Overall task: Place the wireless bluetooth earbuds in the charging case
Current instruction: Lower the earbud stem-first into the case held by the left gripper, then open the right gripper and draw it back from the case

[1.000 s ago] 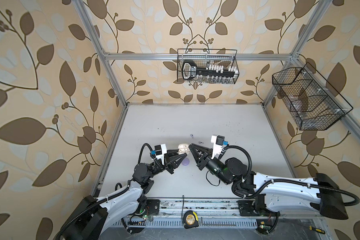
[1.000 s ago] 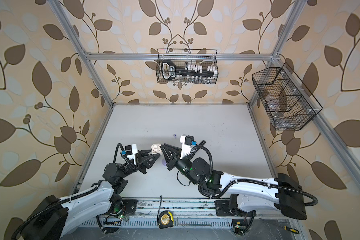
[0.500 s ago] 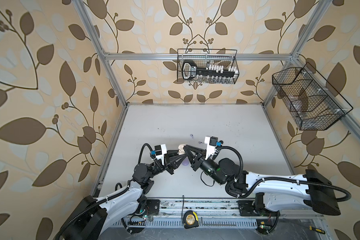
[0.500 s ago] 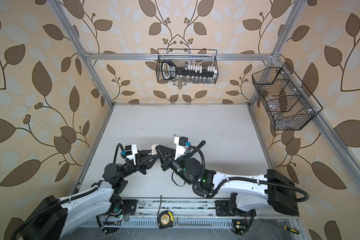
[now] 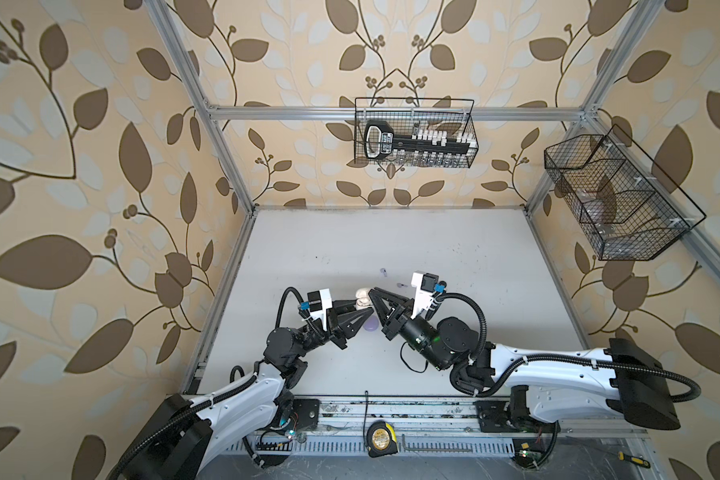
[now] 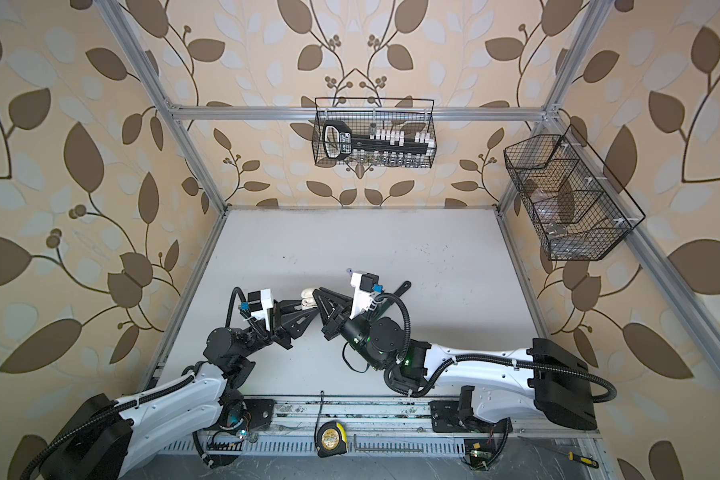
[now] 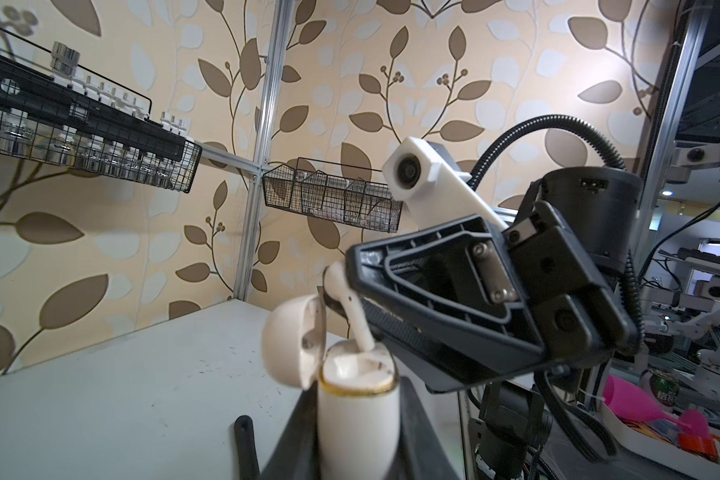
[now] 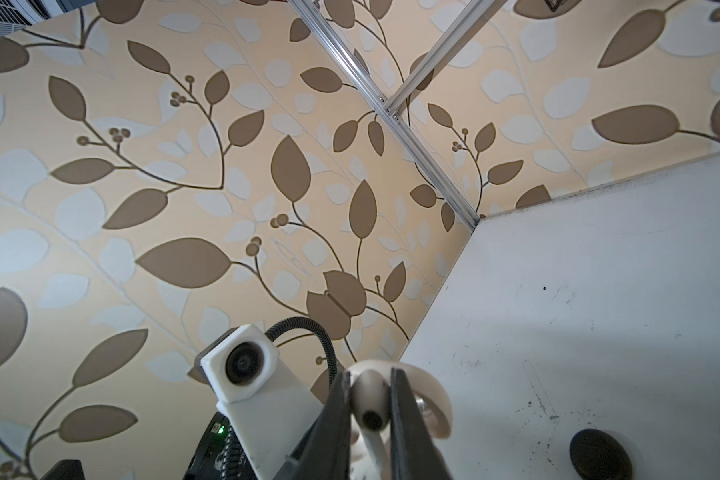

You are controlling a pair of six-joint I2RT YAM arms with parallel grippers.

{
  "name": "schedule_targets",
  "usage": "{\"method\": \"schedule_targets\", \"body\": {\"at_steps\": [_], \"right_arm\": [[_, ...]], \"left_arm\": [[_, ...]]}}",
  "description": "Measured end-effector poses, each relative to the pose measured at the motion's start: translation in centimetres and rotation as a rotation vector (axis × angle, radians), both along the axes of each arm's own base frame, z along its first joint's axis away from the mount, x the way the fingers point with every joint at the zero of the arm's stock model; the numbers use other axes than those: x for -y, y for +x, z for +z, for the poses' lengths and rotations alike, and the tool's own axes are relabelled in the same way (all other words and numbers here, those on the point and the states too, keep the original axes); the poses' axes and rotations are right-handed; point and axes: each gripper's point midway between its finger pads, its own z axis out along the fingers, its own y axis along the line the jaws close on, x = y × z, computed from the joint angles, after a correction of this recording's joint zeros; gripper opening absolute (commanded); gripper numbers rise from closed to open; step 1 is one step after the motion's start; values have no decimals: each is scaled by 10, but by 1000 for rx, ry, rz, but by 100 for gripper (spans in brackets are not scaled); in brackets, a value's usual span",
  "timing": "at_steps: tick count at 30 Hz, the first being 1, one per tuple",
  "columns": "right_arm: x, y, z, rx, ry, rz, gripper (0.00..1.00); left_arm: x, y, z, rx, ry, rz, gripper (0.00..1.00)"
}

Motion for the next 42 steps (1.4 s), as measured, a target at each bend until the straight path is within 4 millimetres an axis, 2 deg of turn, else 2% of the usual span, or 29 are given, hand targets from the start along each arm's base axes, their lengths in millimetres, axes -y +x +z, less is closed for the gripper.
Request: {"method": "schedule_targets", "body": {"at_steps": [19, 32, 37, 42], "right_arm": [[6, 0, -2, -8, 5, -41, 14], [14, -12, -15, -12, 44, -64, 14], [15, -14, -14, -12, 57, -65, 14], [15, -16, -13, -13, 66, -68, 18]], "left_arm": [[-3, -6, 5, 26, -12, -2, 0], [-2, -13, -5, 33, 15, -16, 0], [-3, -14, -4, 38, 11, -16, 0], [-4, -15, -3, 43, 9, -16, 0]]}}
